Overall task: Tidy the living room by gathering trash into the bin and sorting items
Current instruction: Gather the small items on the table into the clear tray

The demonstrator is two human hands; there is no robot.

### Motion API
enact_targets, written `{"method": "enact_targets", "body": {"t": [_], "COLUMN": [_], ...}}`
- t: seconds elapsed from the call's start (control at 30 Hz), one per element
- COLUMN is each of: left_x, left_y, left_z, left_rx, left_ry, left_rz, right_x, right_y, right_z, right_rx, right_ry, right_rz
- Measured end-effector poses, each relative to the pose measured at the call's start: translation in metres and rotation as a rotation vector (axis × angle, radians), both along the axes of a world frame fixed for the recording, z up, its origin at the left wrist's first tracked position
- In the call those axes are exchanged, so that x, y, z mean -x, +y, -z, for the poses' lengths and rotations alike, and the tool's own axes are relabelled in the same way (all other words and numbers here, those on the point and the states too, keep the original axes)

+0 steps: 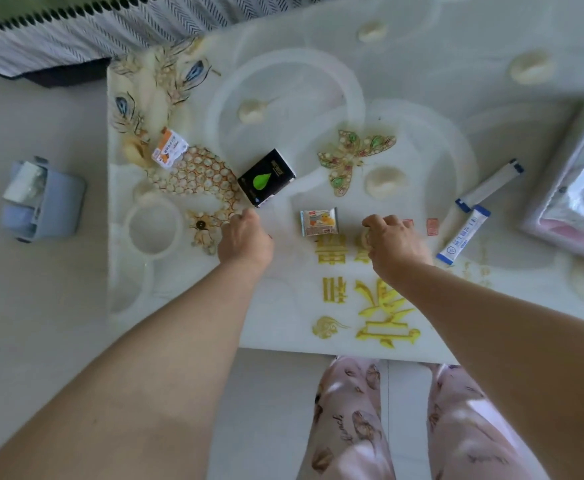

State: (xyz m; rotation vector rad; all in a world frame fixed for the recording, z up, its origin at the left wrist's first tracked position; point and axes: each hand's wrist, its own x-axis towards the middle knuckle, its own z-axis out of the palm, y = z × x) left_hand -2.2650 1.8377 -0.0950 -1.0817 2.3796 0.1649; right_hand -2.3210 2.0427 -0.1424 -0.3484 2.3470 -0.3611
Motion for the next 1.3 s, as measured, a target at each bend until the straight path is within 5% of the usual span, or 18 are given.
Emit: {"method": "enact_targets", "body": {"t": [0.3,0.73,1.3], "left_x": [-0.013,-0.018,0.074], "left_y": [-0.009,0.0,0.155], "left_z": [0.01,0.03,-0.01], "left_rx": [-0.035,-0.034,-0.32], "left_ry": [0.062,-0.108,0.191], "left_rz": [-0.037,0.06,0.243], "right_x": [-0.008,-0.022,0.015], "right_y": [-0.005,0.011,0.14], "right_z": [0.001,-0.006,-0.047], "right_rx": [0.038,0.187,0.279], "right_ry": [0.079,0.11,0.39], "right_rz": [0.016,0.053,0.416]}}
